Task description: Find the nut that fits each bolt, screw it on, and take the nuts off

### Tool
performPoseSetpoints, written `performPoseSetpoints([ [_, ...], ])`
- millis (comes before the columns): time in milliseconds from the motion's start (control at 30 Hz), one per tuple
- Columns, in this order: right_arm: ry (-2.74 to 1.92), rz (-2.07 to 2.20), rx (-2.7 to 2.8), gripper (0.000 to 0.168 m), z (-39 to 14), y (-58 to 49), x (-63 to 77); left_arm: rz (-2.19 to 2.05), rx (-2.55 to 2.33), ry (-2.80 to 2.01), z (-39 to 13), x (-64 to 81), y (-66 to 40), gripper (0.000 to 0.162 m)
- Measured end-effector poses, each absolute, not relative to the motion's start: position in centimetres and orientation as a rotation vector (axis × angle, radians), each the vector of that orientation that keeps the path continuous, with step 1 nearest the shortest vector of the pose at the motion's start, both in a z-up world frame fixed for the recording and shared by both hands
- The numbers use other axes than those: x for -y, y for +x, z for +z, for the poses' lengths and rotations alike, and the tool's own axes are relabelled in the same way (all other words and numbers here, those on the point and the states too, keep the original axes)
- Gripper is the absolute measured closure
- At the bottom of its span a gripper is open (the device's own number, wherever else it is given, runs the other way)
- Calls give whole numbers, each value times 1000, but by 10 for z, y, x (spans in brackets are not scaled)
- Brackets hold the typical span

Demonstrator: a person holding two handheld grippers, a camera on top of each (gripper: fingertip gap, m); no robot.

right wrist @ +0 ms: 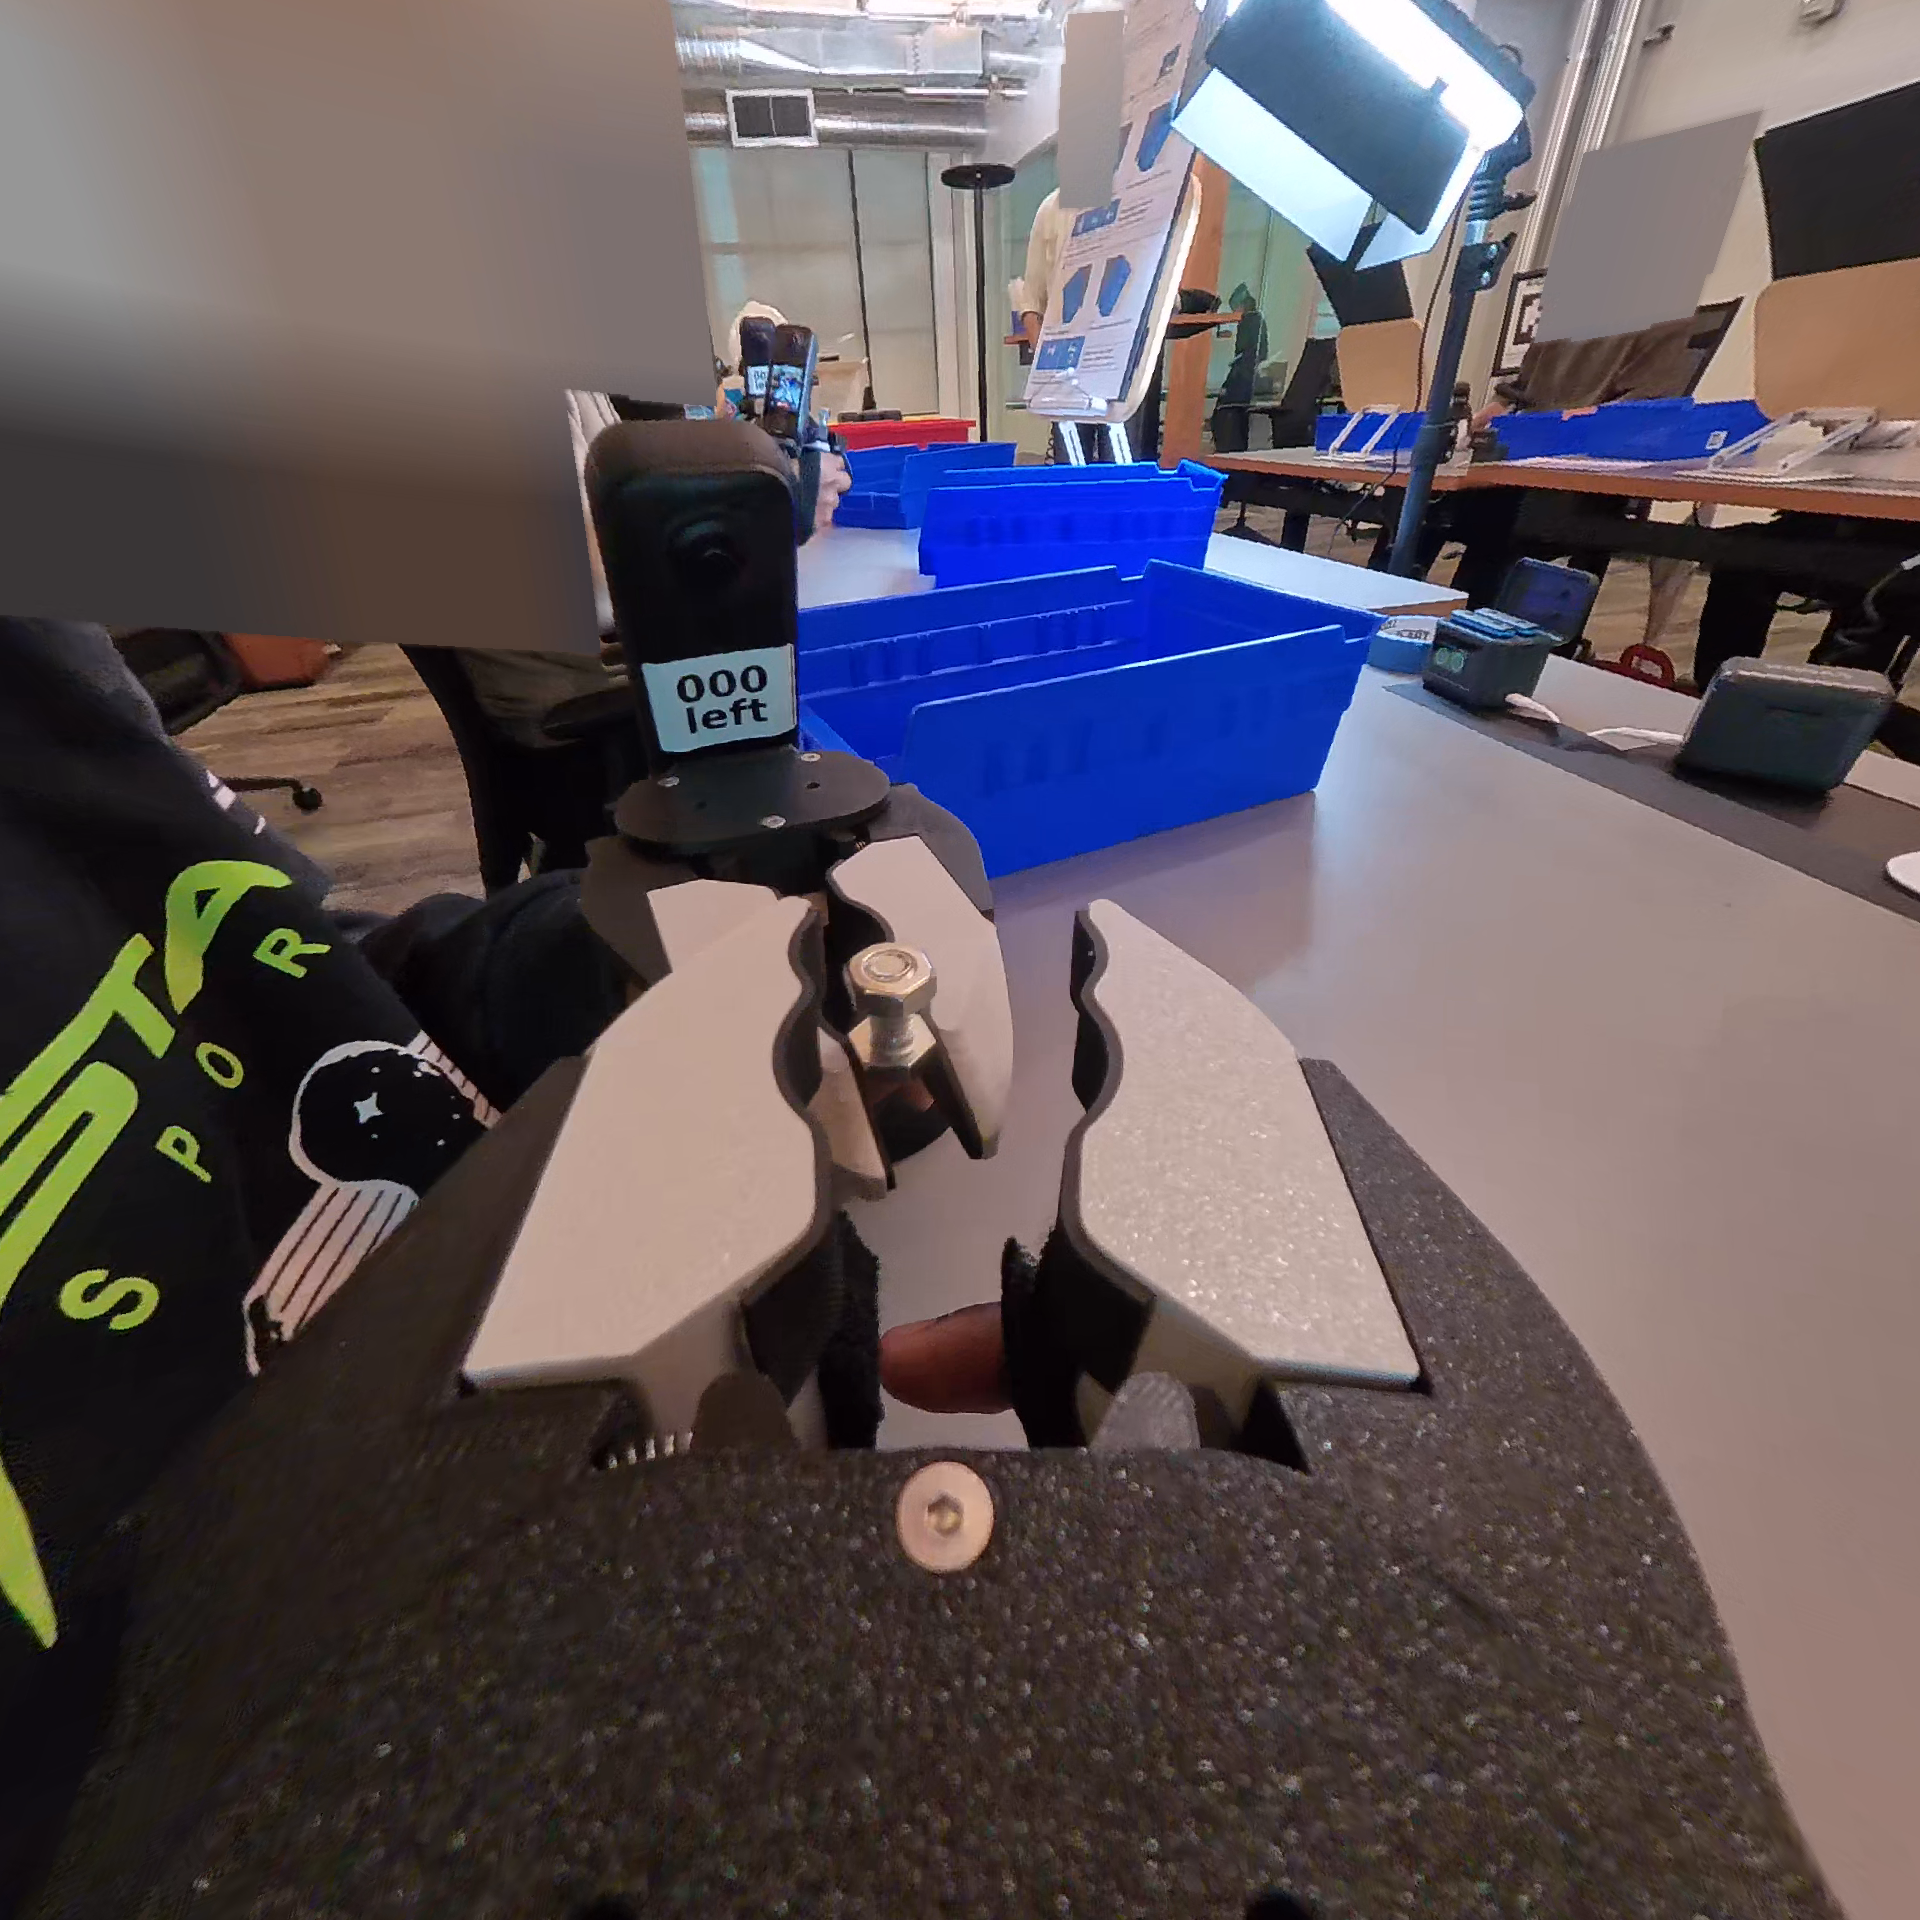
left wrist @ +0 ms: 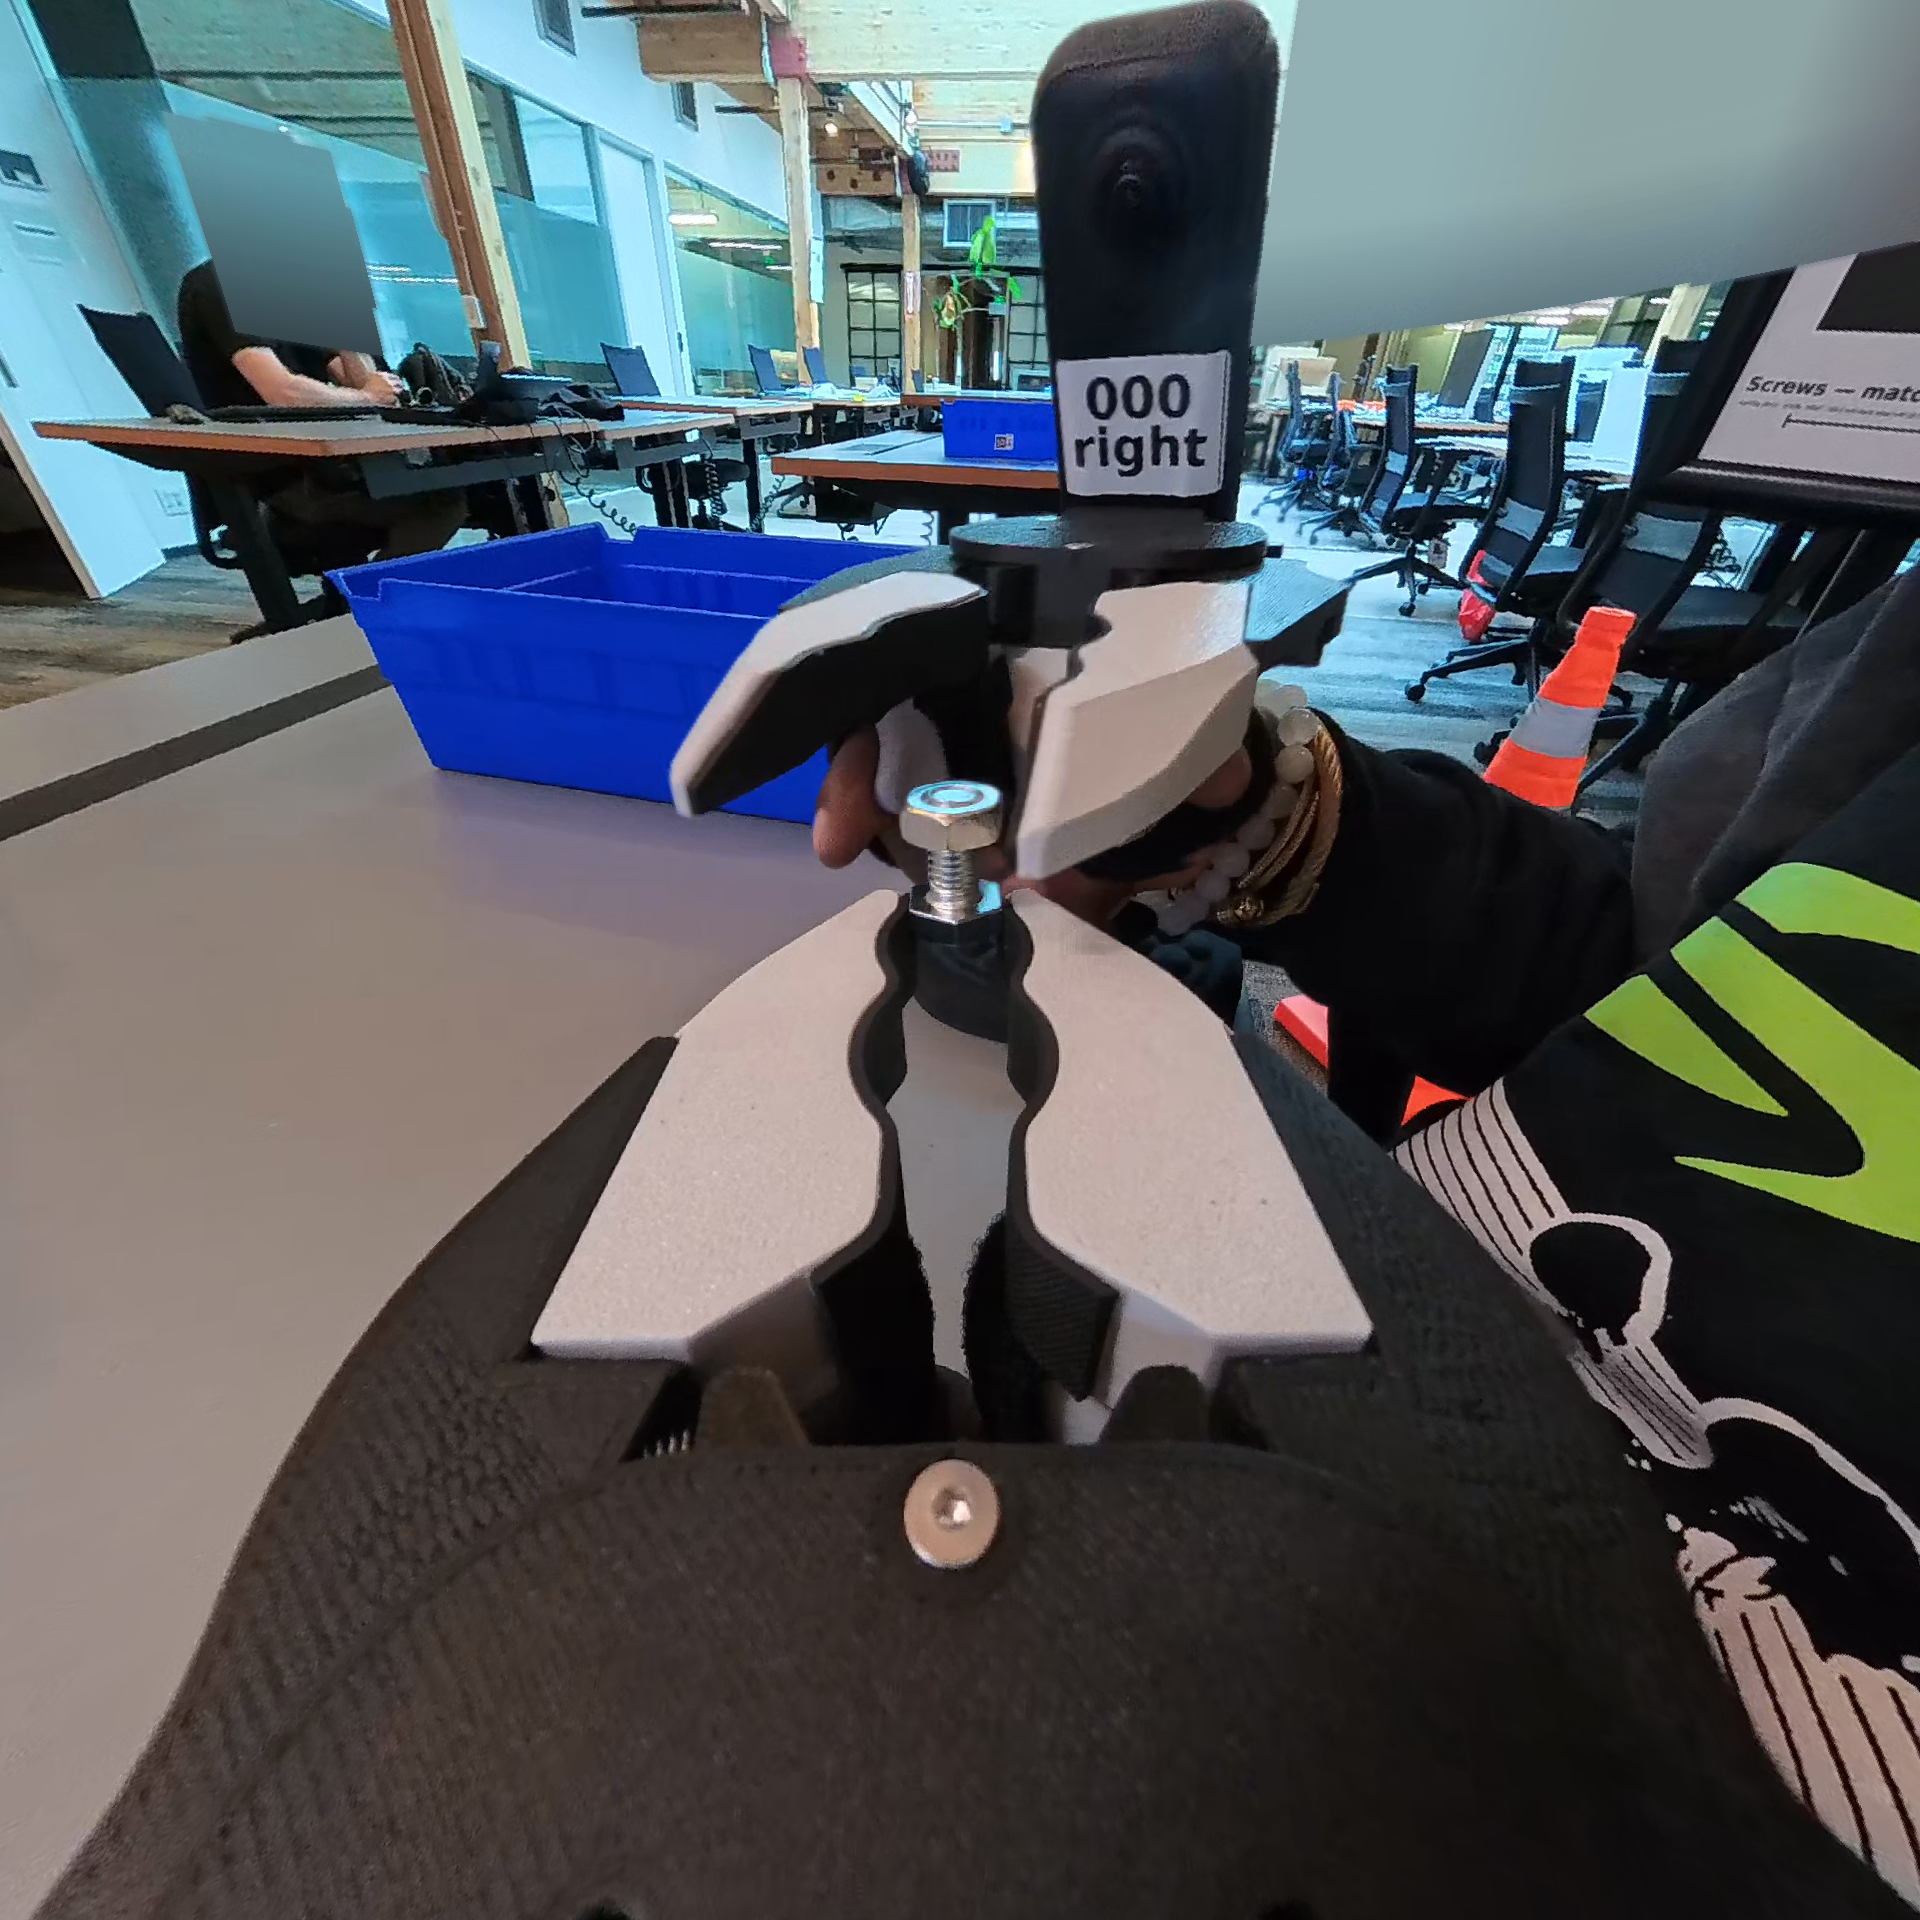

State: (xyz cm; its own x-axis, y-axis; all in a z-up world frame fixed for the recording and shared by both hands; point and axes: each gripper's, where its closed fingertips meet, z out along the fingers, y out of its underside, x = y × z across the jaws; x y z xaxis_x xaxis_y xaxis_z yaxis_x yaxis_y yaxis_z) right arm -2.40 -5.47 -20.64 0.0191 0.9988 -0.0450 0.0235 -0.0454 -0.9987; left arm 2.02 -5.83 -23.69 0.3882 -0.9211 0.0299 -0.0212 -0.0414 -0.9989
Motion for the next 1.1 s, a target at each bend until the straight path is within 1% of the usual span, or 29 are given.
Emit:
performPoseSetpoints([
  [200, -1278, 1190, 1187, 125, -208, -14, 50, -923, -910, -1420, -236, 58, 20, 147],
  [267, -1276, 1190, 1181, 128, -208, -7, 49, -927, -903, -1421, -236, 57, 19, 147],
  [300, -1277, 1190, 1174, 135, -207, -4, 48, -928, -899, -1421, -236, 57, 19, 147],
  [333, -1283, 1176, 1152, 146, -207, 0, 44, -934, -898, -1417, -235, 57, 19, 147],
  [400, -1281, 1164, 1117, 148, -204, 6, 39, -931, -900, -1415, -235, 58, 19, 147],
  [467, -1266, 1188, 1116, 147, -202, 8, 41, -928, -905, -1418, -236, 58, 19, 147],
  [600, -1249, 1213, 1169, 132, -203, -1, 52, -926, -906, -1420, -236, 57, 19, 147],
  [700, -1248, 1215, 1200, 128, -205, -11, 56, -923, -909, -1422, -236, 58, 20, 147],
  [900, -1274, 1204, 1210, 127, -208, -24, 55, -914, -924, -1425, -238, 58, 21, 147],
  [1100, -1285, 1210, 1194, 129, -208, -10, 51, -925, -909, -1425, -237, 57, 19, 147],
])
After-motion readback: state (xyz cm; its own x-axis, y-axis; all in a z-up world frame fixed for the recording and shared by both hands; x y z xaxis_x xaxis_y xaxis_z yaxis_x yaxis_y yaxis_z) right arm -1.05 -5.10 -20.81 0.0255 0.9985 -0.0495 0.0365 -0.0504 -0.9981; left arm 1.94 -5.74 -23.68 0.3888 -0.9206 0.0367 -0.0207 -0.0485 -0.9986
